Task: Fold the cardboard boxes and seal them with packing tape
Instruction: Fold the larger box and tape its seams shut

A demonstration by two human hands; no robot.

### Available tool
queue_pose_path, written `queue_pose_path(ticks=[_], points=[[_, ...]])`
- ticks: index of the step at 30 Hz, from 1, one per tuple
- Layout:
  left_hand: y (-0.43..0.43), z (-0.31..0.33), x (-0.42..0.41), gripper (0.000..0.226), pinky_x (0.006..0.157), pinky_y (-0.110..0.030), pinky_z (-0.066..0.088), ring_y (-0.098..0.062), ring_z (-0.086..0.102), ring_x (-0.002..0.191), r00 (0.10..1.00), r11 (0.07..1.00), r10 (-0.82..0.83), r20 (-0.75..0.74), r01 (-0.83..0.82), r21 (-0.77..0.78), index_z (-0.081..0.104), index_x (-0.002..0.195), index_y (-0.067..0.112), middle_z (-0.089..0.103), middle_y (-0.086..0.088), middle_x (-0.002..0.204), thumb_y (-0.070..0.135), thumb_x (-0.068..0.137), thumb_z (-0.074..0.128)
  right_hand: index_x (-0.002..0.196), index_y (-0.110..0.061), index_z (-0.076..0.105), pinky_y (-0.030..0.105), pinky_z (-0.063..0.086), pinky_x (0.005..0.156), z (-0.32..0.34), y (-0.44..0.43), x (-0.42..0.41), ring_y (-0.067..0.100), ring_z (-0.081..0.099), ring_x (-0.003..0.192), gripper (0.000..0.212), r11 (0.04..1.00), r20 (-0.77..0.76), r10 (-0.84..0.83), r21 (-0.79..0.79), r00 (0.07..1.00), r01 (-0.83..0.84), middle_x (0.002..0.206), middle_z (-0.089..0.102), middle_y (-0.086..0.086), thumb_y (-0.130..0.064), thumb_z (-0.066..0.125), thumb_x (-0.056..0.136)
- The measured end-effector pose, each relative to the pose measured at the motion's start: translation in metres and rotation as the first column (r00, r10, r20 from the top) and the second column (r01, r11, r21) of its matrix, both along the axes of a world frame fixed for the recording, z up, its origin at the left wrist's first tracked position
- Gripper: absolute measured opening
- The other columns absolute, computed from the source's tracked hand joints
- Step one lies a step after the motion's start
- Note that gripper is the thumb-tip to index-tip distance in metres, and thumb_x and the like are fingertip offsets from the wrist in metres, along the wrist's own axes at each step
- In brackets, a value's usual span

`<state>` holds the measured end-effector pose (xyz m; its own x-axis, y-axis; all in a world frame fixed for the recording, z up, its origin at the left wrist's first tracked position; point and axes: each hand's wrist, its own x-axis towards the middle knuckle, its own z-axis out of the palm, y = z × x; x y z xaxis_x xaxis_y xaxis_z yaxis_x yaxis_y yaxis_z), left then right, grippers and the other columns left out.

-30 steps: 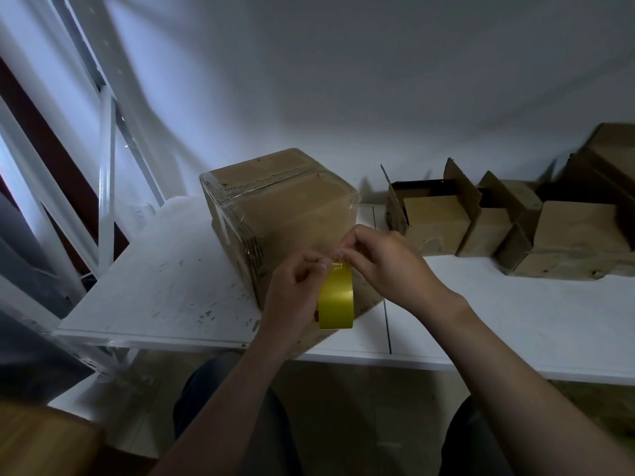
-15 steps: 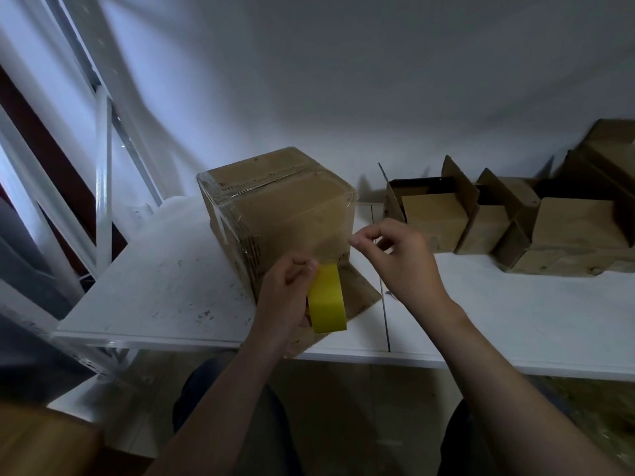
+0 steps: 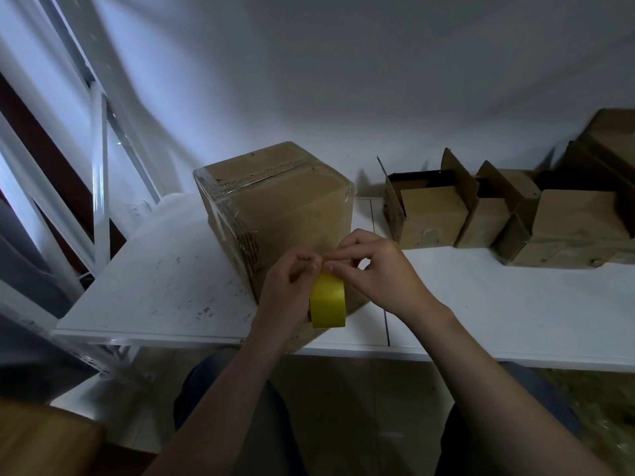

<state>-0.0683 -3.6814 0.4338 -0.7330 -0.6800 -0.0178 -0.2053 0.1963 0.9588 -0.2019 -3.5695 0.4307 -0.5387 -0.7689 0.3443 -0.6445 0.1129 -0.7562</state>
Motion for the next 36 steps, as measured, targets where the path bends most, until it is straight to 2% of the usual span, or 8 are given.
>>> queue_pose_path(ticks=[3,7,11,17,22,25,31,36], points=[[0.002,0.0,0.001,0.011,0.082,-0.051,0.06,-0.017,0.06,0.103,1.0,0.999,0.018,-0.025,-0.017,0.03,0.058,0.108,0.03,0.059,0.004,0.119,0.036,0.099,0.06,0.096,-0.026,0.082,0.032,0.054,0.078,-0.001,-0.002,0.0,0.009,0.061,0.089,0.009,0.999,0.018,-0.032,-0.029,0.999,0.033,0.093,0.064,-0.013,-0.023,0.077,0.088],[0.0,0.0,0.001,0.042,0.078,-0.042,0.062,-0.013,0.059,0.101,0.998,0.99,0.064,-0.025,-0.06,0.131,0.042,0.123,0.031,0.051,0.008,0.12,0.034,0.092,0.07,0.093,-0.024,0.083,0.022,0.051,0.075,0.001,-0.003,-0.001,0.007,0.061,0.089,0.007,0.996,0.004,-0.082,-0.036,0.997,0.082,0.091,0.065,-0.015,-0.022,0.077,0.088],[-0.001,0.0,0.0,0.045,0.075,-0.036,0.061,-0.003,0.054,0.094,0.998,0.989,0.054,-0.037,-0.049,0.137,0.043,0.126,0.031,0.048,0.019,0.109,0.032,0.091,0.072,0.088,-0.02,0.083,0.012,0.045,0.069,0.006,-0.002,0.001,0.005,0.062,0.085,0.004,0.992,0.005,-0.097,-0.085,0.995,0.097,0.087,0.067,-0.012,-0.021,0.081,0.085],[0.0,-0.003,0.0,0.051,0.08,-0.038,0.06,-0.008,0.063,0.099,0.997,0.984,0.049,-0.051,-0.04,0.171,0.045,0.126,0.035,0.063,0.015,0.108,0.025,0.088,0.077,0.075,-0.027,0.076,0.021,0.047,0.069,0.01,-0.003,-0.001,0.003,0.059,0.077,0.014,0.97,0.198,-0.233,-0.022,0.952,0.242,0.089,0.069,-0.009,-0.034,0.088,0.076],[0.003,-0.006,0.004,0.049,0.066,-0.019,0.047,0.001,0.063,0.093,1.0,0.991,-0.015,-0.027,0.018,0.13,0.044,0.123,0.036,0.067,0.021,0.1,0.022,0.089,0.076,0.098,-0.025,0.067,0.028,0.051,0.07,0.014,0.005,0.003,0.008,0.063,0.074,0.034,0.969,0.372,-0.247,0.103,0.895,0.225,0.081,0.07,-0.001,-0.04,0.087,0.075],[0.001,-0.01,0.0,0.044,0.067,-0.019,0.046,0.002,0.064,0.091,0.998,0.996,-0.059,0.025,0.057,0.072,0.046,0.114,0.036,0.069,0.018,0.1,0.023,0.087,0.078,0.109,-0.024,0.064,0.032,0.054,0.081,0.015,0.009,0.004,0.014,0.071,0.079,0.041,0.978,0.462,-0.206,0.095,0.862,0.183,0.082,0.076,0.005,-0.031,0.088,0.077],[0.004,-0.012,-0.031,0.02,0.08,-0.025,0.049,-0.003,0.063,0.104,0.956,0.956,-0.24,0.171,0.264,-0.132,0.054,0.098,0.038,0.066,0.013,0.114,0.032,0.092,0.072,0.095,-0.029,0.066,0.028,0.052,0.067,0.001,0.035,-0.026,0.005,0.064,0.073,0.031,0.951,0.273,-0.293,0.181,0.916,0.25,0.083,0.071,0.0,-0.021,0.089,0.075],[0.012,-0.019,-0.067,0.036,0.075,-0.021,0.045,-0.003,0.057,0.106,0.9,0.856,-0.291,0.325,0.396,-0.332,0.051,0.128,0.033,0.059,0.018,0.119,0.033,0.096,0.066,0.104,-0.036,0.061,0.041,0.056,0.078,-0.032,0.082,-0.072,0.023,0.063,0.093,0.024,0.753,-0.202,-0.416,0.469,0.886,0.461,0.104,0.067,-0.005,-0.026,0.073,0.086]])
